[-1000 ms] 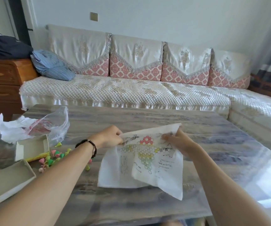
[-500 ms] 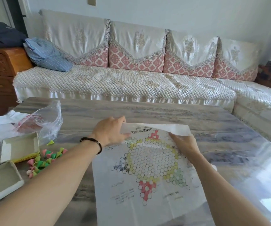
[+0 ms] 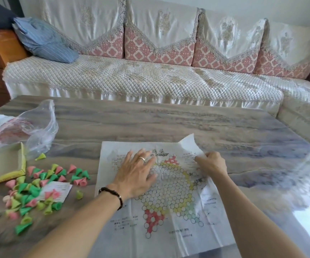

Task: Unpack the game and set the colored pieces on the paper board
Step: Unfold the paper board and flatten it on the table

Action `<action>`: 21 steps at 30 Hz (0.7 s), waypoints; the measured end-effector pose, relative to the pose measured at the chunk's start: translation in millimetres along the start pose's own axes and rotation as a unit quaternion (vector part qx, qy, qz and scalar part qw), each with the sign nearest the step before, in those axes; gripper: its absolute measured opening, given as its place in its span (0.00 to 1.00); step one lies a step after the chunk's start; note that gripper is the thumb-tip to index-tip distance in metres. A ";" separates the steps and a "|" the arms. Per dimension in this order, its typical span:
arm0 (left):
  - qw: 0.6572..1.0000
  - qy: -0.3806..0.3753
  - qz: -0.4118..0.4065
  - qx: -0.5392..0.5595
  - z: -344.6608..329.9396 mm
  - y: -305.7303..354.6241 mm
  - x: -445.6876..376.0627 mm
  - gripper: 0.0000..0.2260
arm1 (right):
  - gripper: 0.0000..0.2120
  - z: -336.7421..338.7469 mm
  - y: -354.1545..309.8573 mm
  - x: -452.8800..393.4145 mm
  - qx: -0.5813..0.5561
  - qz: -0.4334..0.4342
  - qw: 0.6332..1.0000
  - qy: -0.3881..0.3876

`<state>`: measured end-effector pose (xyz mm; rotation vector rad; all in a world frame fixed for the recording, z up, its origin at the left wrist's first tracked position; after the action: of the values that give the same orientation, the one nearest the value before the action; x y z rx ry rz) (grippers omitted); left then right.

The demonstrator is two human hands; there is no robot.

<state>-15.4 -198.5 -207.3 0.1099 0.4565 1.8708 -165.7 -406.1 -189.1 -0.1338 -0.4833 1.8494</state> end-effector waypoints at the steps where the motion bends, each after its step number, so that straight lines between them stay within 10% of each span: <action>1: 0.999 -0.027 0.015 0.010 -3.4 -2.6 0.8 0.25 | 0.08 0.6 -0.3 -4.7 -0.022 0.003 1.000 0.000; 21: 0.994 -0.069 0.077 0.021 -23.5 -7.7 -33.6 0.30 | 0.14 11.9 38.8 -38.5 0.033 0.016 0.995 0.098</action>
<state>-3.9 -233.6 -226.8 0.3086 0.4017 1.9904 -191.2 -455.0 -199.1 -0.2771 -0.2861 1.8596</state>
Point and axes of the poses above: each hand's wrist, its own x-axis away from the middle knuckle, its own z-axis out of the back of the hand, y = z × x, the point moved 3 cm from there along -x, towards the middle knuckle, and after that the axes turned 15 degrees about x, right-handed, at the moved point
